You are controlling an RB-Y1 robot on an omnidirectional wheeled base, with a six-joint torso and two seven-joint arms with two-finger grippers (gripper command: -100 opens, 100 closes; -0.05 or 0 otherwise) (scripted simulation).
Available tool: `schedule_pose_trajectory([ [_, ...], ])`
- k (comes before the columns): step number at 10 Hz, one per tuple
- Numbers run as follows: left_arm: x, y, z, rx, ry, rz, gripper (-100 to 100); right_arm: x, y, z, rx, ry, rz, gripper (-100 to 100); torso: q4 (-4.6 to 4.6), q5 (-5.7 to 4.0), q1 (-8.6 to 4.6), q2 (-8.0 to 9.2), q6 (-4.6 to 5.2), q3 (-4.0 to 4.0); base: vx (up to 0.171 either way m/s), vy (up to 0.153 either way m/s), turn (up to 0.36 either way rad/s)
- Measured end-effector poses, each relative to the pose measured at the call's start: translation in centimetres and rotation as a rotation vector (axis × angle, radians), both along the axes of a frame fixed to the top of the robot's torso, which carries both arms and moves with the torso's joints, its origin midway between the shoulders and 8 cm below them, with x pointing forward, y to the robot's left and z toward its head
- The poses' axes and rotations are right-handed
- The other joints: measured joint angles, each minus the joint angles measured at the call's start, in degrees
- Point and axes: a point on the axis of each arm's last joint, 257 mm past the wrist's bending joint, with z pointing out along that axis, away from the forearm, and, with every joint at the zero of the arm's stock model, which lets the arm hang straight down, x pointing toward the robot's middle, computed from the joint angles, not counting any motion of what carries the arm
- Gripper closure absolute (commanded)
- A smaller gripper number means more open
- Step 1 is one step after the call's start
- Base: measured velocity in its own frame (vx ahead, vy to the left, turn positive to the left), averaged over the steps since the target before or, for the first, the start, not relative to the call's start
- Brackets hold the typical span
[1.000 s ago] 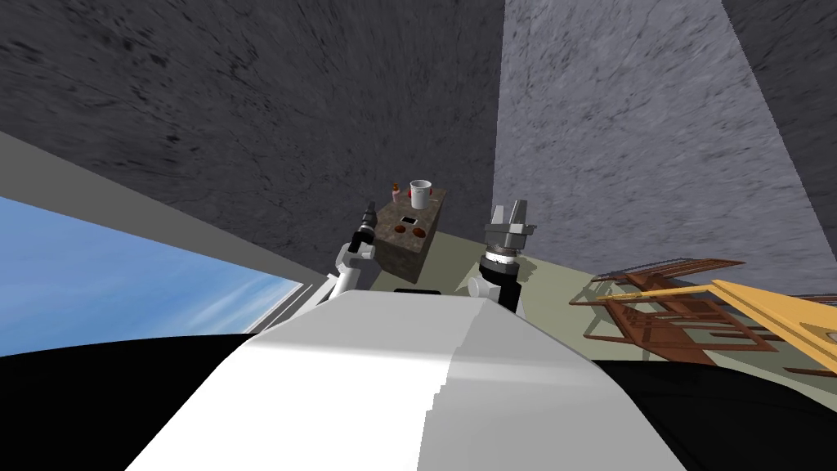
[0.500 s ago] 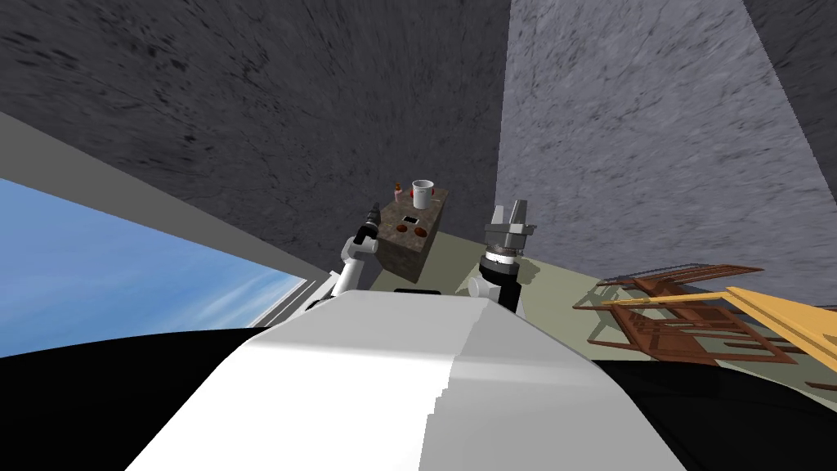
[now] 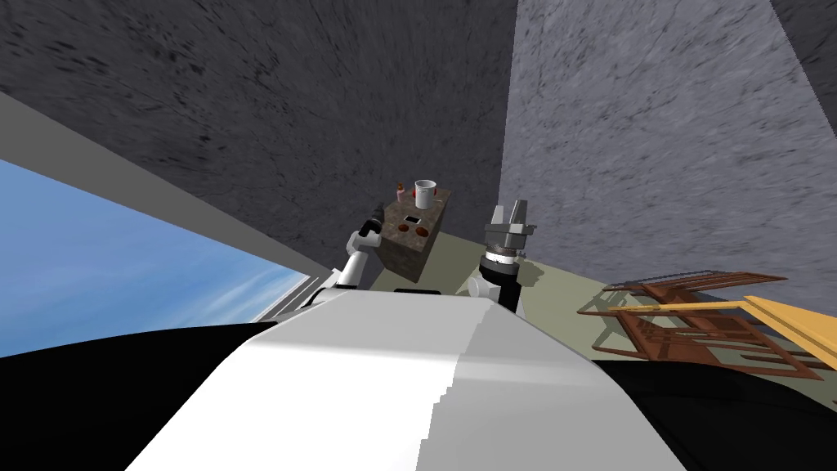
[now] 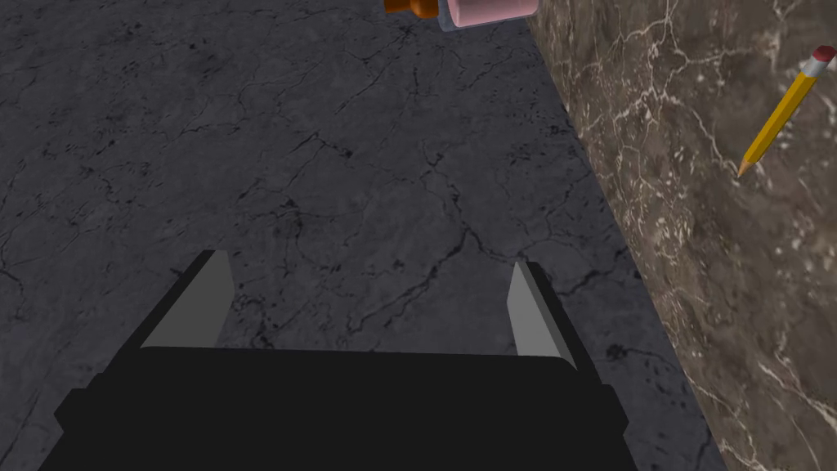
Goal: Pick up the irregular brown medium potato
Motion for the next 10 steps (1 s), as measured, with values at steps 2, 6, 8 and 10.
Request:
schedule_pose_trajectory([
  [2, 0.9, -0.2, -0.6, -0.007, 0.029, -0.001, -100, 0.0, 0.0, 0.0, 0.000, 0.000, 0.000, 0, 0.00, 0.00, 0.01, -0.01, -0.01, 0.00, -0.005, -0.004, 0.051],
  [6, 3.1, -1.4, -2.9, -0.027, 0.130, -0.003, -100, 0.0, 0.0, 0.0, 0.000, 0.000, 0.000, 0, 0.00, 0.00, 0.00, -0.02, -0.01, -0.01, -0.003, -0.007, 0.058],
  [8, 3.9, -2.1, -4.0, -0.037, 0.183, -0.004, -100, 0.0, 0.0, 0.0, 0.000, 0.000, 0.000, 0, -0.01, 0.00, 0.00, -0.02, -0.01, -0.01, -0.001, -0.007, 0.053],
  [10, 4.5, -2.9, -5.0, -0.046, 0.233, -0.007, -100, 0.0, 0.0, 0.0, 0.000, 0.000, 0.000, 0, -0.01, 0.00, -0.01, -0.03, -0.01, -0.01, 0.002, -0.007, 0.054],
])
